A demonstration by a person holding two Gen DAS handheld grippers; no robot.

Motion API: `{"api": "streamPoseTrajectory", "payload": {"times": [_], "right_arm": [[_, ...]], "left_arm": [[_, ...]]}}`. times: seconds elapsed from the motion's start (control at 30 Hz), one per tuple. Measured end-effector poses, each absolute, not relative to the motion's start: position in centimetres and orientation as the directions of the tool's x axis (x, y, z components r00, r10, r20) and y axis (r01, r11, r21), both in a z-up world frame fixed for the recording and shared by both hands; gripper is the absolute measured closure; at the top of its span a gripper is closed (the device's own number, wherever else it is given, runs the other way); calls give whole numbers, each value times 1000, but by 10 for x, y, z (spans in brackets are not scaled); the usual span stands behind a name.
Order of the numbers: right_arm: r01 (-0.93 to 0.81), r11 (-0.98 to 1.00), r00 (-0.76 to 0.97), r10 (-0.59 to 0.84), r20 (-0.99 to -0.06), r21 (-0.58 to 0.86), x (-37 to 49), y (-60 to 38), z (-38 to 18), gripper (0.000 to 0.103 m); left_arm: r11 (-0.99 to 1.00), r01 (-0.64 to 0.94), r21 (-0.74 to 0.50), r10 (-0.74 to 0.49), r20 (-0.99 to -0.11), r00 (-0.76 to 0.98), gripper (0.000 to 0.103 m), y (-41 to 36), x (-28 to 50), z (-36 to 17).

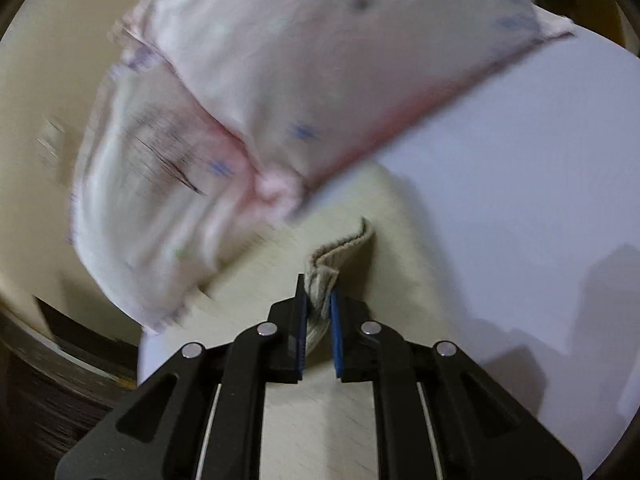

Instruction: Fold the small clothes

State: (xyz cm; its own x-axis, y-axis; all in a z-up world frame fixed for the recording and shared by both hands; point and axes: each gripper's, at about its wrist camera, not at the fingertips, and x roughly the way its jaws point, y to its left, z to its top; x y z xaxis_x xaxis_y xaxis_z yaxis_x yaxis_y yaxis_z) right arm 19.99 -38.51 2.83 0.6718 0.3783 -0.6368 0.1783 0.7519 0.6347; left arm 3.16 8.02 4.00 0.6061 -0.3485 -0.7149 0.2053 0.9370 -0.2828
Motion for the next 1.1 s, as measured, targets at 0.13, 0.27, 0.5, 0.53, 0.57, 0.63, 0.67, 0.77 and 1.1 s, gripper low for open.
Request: {"api": "streamPoseTrajectory", "payload": {"times": [0.13,0.27,0.5,0.53,0.57,0.63,0.67,0.77,1.1], "right_arm": [[174,762,631,400,-665,623,158,-402,27,38],[125,824,601,380,-703,553,97,-419,33,36],[127,809,509,444,-738,574,18,-429,2,52],[119,803,506,457,-732,584,13,-430,0,53],[97,782,492,500,-712,616,4,-429,-2,54],[57,746,465,569,-679,664,-4,-425,-7,57],[27,731,442,603,-664,681,-7,-416,-8,59],[-26,684,397,676,-621,729,-11,-402,-13,64],[-166,518,438,801,-408,839,13,-396,22,96]], "left_arm": [[914,159,-374,-393,-718,575,34,105,16,35],[889,139,-436,-434,-710,554,34,117,-2,27],[861,140,-489,-487,-711,507,34,112,-24,11],[860,141,-490,-489,-713,503,34,110,-26,11],[858,142,-493,-492,-712,500,34,110,-28,11],[858,146,-492,-494,-714,497,34,106,-34,11],[861,148,-487,-491,-717,496,34,103,-37,11],[872,142,-468,-473,-734,487,39,97,-42,11],[866,141,-479,-492,-769,409,94,84,-34,7]]}}
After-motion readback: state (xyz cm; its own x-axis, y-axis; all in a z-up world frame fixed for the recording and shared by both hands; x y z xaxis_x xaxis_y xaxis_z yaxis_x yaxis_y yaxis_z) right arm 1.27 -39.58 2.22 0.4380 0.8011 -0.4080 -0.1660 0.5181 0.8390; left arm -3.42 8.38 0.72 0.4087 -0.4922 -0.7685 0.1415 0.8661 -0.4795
